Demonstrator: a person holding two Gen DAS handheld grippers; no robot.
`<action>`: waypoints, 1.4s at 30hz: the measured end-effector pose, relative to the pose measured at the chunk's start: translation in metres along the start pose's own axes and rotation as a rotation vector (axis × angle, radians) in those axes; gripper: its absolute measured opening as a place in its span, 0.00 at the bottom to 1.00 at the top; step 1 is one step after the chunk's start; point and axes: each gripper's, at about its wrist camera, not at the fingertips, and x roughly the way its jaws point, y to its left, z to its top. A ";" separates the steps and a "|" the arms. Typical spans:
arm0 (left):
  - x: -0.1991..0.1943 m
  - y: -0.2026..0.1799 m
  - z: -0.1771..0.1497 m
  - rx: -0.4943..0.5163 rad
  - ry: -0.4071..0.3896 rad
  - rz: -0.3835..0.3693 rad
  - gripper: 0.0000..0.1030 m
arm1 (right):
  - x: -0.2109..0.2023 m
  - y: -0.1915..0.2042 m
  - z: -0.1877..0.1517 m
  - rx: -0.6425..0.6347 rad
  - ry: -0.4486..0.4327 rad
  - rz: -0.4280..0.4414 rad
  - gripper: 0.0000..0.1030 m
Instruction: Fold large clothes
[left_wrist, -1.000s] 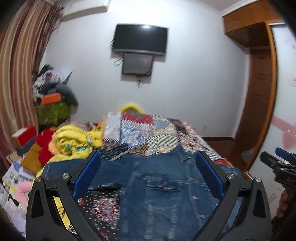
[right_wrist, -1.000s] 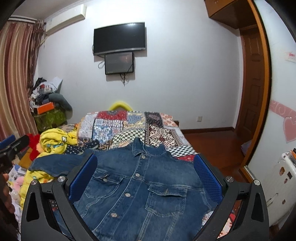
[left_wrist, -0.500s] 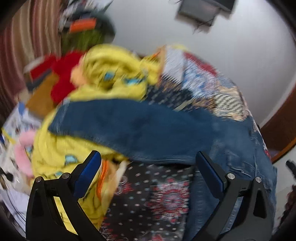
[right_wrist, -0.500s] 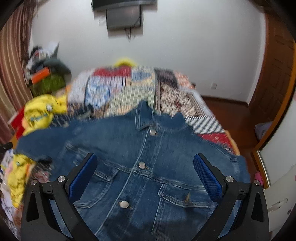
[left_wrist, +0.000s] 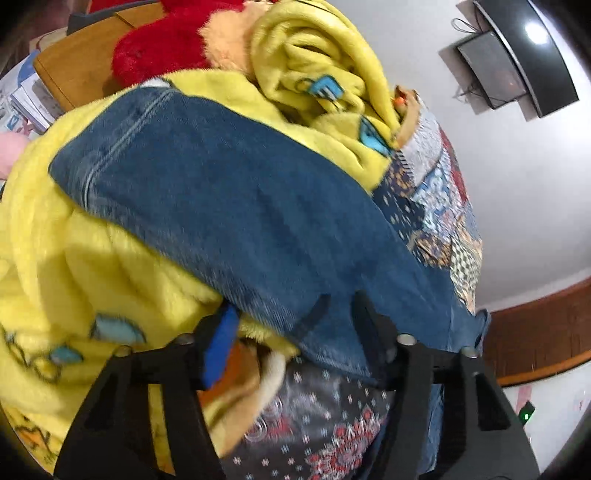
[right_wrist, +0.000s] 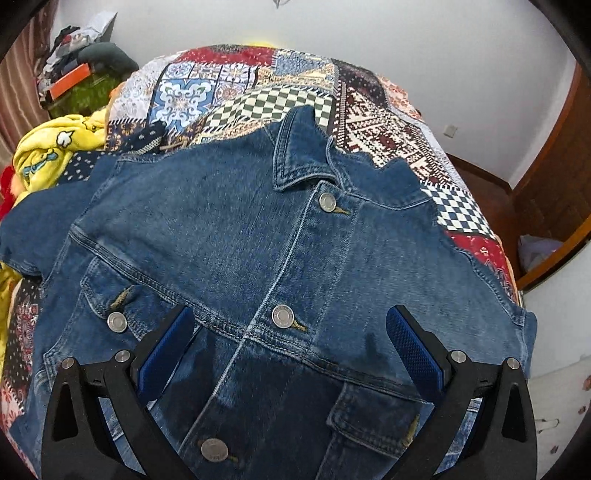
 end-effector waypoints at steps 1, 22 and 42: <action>0.003 0.000 0.005 0.006 -0.008 0.013 0.49 | 0.001 0.000 0.000 -0.002 0.006 0.002 1.00; -0.073 -0.210 -0.007 0.555 -0.349 0.201 0.05 | -0.045 -0.030 -0.008 -0.023 -0.069 -0.025 1.00; 0.067 -0.423 -0.224 0.895 0.069 -0.156 0.05 | -0.082 -0.135 -0.058 0.125 -0.109 -0.062 1.00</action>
